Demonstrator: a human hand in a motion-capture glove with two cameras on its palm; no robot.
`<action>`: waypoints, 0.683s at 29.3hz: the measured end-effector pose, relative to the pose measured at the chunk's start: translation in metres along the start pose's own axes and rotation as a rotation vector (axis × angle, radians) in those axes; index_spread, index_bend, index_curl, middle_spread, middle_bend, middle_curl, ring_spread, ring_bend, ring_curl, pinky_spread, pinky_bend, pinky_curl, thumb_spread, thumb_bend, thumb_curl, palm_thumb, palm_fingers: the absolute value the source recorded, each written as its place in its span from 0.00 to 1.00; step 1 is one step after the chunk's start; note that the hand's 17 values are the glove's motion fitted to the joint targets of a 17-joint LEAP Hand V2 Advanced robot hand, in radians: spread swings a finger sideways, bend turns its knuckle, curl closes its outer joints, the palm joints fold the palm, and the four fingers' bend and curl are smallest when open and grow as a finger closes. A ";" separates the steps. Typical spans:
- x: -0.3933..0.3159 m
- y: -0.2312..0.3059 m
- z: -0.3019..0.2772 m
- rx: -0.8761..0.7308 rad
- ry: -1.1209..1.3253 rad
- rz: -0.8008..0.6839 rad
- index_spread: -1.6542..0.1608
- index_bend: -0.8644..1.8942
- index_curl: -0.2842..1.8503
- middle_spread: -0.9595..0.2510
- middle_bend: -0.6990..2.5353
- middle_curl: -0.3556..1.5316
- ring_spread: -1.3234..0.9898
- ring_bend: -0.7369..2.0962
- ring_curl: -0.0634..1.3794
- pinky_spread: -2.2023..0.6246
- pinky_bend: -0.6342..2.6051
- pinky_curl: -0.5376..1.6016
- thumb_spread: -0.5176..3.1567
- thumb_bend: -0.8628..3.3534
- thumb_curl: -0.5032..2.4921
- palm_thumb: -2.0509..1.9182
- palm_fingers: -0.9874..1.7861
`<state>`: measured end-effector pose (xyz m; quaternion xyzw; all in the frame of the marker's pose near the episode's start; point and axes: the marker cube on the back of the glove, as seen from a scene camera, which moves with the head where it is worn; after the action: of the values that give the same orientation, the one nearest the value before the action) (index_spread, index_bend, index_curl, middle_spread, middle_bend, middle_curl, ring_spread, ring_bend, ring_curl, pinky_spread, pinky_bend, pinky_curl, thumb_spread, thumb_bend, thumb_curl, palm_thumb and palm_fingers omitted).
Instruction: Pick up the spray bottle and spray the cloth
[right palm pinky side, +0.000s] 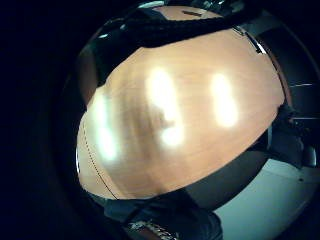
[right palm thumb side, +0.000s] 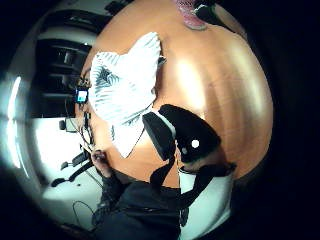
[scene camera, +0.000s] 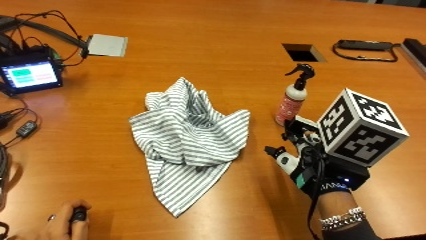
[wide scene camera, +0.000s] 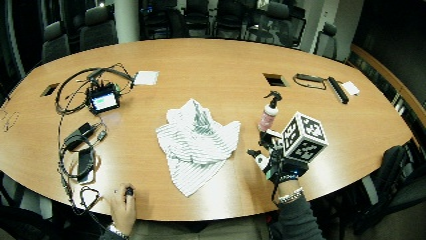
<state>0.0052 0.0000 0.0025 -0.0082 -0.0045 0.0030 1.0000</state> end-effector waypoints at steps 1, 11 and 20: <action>0.001 0.000 0.001 -0.004 -0.001 0.002 0.80 0.41 0.17 0.80 0.29 0.22 0.58 0.34 0.07 0.83 0.31 0.29 0.25 0.25 0.19 0.59 0.55; 0.011 0.007 0.004 0.007 0.004 0.005 0.73 0.41 0.24 0.80 0.28 0.27 0.60 0.33 0.14 0.86 0.31 0.35 0.38 0.25 0.20 0.61 0.53; 0.004 -0.033 -0.012 0.138 -0.048 -0.014 0.72 0.38 0.25 0.80 0.28 0.30 0.59 0.34 0.17 0.87 0.30 0.36 0.43 0.25 0.22 0.63 0.55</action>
<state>0.0090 -0.0333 -0.0089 0.0607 -0.0282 -0.0035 0.9978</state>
